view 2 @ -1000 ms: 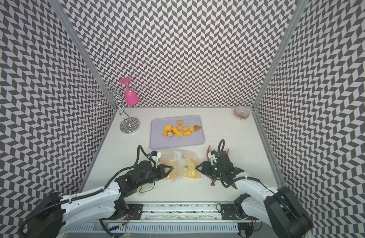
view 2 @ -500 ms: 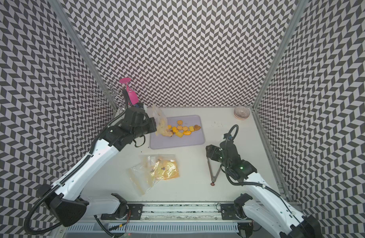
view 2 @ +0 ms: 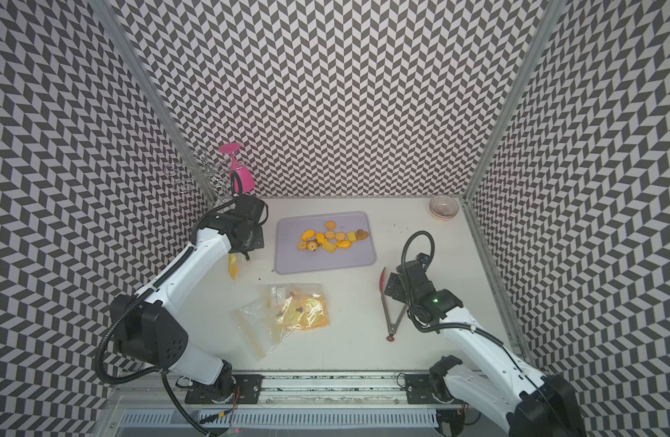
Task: Put the cookies into a resealable bag to prevent moisture
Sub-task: Pick up the ziploc bag from the center of the board, then pick up the clamp from the center of the board.
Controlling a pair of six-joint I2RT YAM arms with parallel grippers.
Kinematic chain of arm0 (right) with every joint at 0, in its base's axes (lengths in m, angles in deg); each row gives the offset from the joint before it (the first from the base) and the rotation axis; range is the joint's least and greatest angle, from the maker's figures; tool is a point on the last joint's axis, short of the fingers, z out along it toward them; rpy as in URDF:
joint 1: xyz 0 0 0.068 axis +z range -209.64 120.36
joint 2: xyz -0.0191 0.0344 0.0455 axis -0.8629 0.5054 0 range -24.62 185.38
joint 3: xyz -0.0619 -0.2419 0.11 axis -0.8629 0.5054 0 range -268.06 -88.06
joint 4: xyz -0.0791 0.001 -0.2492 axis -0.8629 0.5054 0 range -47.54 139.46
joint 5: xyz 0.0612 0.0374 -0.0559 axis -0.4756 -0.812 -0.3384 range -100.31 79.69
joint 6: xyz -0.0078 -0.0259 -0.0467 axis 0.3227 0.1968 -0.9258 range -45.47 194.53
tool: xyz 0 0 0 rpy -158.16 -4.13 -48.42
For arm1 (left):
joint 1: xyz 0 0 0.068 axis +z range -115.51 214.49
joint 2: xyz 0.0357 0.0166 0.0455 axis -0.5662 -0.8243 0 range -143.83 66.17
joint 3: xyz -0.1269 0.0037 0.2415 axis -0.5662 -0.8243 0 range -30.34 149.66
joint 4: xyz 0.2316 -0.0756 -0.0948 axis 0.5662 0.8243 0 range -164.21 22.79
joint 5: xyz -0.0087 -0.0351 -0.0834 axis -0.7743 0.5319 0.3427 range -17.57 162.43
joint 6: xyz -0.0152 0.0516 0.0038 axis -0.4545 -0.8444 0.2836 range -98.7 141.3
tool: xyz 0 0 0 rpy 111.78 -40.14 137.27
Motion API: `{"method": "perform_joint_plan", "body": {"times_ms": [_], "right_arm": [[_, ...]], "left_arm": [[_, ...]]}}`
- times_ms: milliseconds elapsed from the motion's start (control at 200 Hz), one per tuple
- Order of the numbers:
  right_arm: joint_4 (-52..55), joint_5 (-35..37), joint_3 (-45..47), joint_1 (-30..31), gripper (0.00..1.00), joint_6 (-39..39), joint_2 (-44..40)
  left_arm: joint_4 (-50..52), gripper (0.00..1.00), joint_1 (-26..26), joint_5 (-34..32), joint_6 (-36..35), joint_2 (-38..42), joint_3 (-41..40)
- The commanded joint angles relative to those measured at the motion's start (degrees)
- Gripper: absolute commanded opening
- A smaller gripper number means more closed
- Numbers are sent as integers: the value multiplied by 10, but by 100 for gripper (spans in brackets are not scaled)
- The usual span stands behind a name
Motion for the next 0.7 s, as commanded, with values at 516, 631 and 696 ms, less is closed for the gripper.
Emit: {"method": "perform_joint_plan", "body": {"times_ms": [516,631,696], "right_arm": [[-46,-21,83,91,100,87,37],[-50,-7,86,93,100,95,53],[-54,-1,86,95,100,94,61]], "left_arm": [[-173,0,37,210,28,46,-86],[-181,0,38,229,10,43,-92],[-194,0,39,247,-1,48,-103]]}}
